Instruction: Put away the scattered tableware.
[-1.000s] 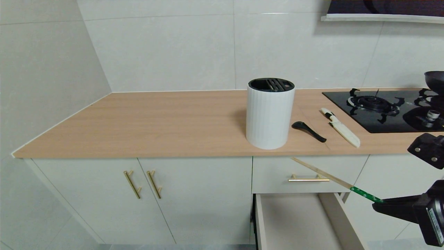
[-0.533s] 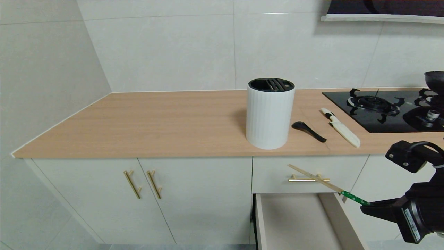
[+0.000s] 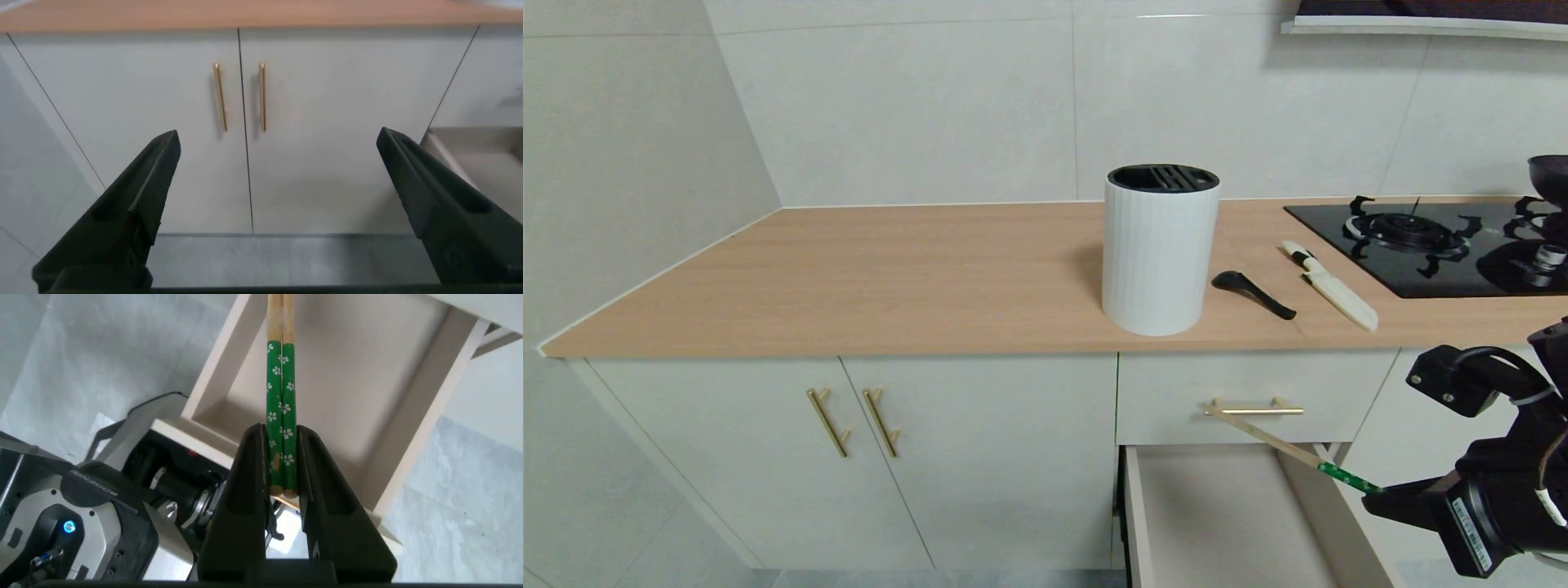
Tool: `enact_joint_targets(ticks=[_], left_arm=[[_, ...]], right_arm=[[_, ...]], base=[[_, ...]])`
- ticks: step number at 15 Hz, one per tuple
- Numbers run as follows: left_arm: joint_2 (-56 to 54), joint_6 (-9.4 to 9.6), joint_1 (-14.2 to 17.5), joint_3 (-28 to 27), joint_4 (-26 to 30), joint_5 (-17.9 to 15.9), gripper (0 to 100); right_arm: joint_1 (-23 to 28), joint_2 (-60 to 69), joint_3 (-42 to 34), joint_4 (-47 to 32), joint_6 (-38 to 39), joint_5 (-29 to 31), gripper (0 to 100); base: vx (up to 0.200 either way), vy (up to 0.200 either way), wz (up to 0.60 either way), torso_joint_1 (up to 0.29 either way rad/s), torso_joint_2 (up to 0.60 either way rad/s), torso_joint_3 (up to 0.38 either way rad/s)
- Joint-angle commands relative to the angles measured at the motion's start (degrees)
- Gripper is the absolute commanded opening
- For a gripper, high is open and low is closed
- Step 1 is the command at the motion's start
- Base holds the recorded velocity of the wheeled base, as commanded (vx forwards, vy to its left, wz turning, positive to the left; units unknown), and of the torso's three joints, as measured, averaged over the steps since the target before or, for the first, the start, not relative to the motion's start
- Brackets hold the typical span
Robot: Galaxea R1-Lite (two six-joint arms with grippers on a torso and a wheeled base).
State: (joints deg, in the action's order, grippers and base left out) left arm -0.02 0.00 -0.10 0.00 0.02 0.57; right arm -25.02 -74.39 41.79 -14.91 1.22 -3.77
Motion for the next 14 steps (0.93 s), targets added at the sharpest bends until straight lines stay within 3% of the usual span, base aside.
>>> enact_joint_targets(ticks=[1, 14], left_arm=[[0.0, 0.09, 0.0, 0.0, 0.0, 0.0, 100], [0.0, 0.0, 0.0, 0.0, 0.0, 0.0, 100]], right_arm=[[0.1, -0.9, 0.0, 0.0, 0.0, 0.0, 0], [0.0, -4.9, -0.1, 0.0, 0.0, 0.0, 0]], base=[[0.0, 0.0, 0.0, -0.178, 0.46, 0.251], [0.0, 0.0, 0.0, -0.16, 0.47, 0.298]])
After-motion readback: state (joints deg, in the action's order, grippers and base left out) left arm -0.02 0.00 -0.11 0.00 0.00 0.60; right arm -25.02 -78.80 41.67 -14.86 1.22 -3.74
